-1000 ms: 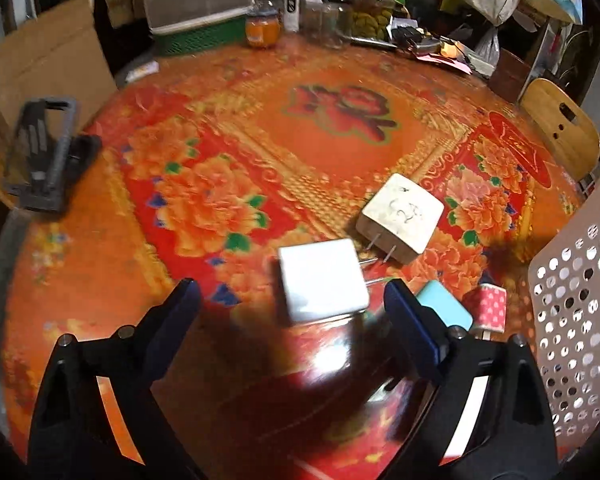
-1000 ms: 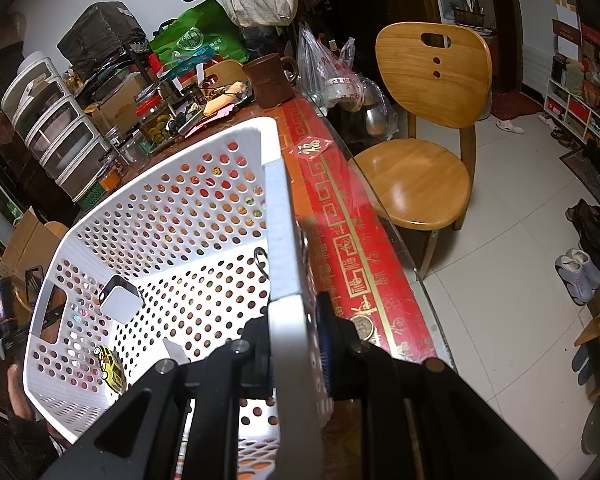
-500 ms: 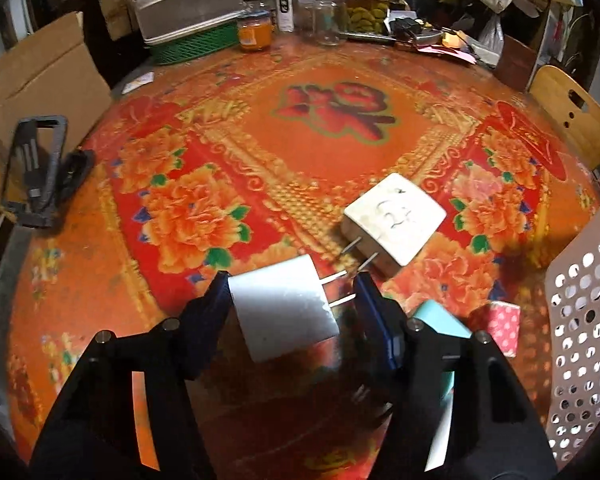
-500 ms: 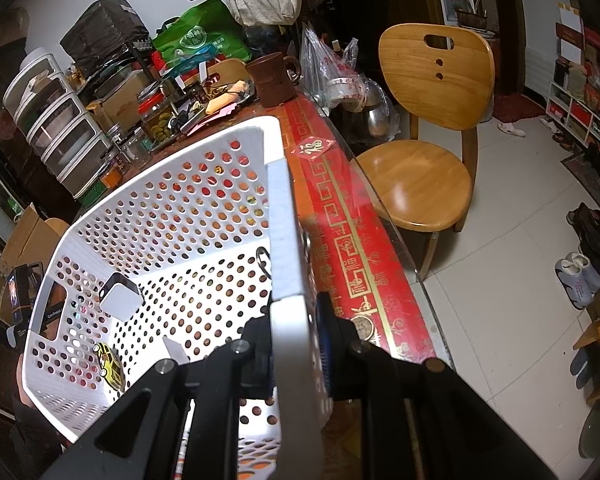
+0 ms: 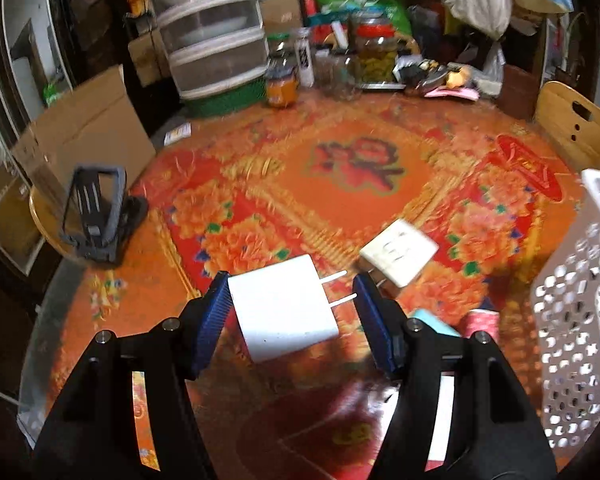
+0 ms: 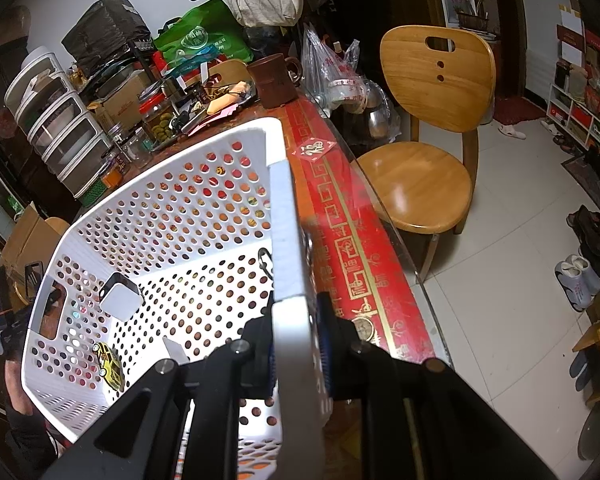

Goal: Organize rigid objects
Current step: 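Carry the white plug adapter into the basket and open the left tool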

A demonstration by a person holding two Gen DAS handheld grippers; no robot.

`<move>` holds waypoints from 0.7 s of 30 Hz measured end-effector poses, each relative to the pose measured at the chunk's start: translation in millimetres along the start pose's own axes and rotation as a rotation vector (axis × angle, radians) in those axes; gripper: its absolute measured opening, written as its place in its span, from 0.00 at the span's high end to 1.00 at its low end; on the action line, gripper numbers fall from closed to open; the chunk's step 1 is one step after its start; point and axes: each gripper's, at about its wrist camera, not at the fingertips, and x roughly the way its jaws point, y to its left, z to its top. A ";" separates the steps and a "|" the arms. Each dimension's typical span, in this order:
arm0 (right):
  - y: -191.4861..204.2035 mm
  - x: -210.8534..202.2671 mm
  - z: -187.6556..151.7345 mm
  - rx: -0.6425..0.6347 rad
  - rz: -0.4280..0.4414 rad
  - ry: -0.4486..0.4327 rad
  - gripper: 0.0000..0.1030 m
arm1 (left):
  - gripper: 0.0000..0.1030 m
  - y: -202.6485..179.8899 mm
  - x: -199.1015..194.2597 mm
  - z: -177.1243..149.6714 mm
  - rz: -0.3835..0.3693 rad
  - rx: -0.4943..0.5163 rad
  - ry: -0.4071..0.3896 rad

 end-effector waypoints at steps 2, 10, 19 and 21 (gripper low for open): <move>0.1 0.0 0.2 0.000 0.001 0.000 0.85 | 0.42 -6.2 -14.8 4.8 -0.006 0.011 -0.028; -0.1 0.0 0.1 0.000 0.000 0.000 0.85 | 0.42 -47.7 -84.1 25.1 -0.087 0.068 -0.116; -0.2 -0.5 0.8 0.002 0.001 0.000 0.85 | 0.42 -104.8 -117.3 37.1 -0.149 0.138 -0.146; -0.3 -0.6 0.6 0.003 0.002 0.000 0.85 | 0.42 -118.2 -122.6 38.7 -0.165 0.153 -0.151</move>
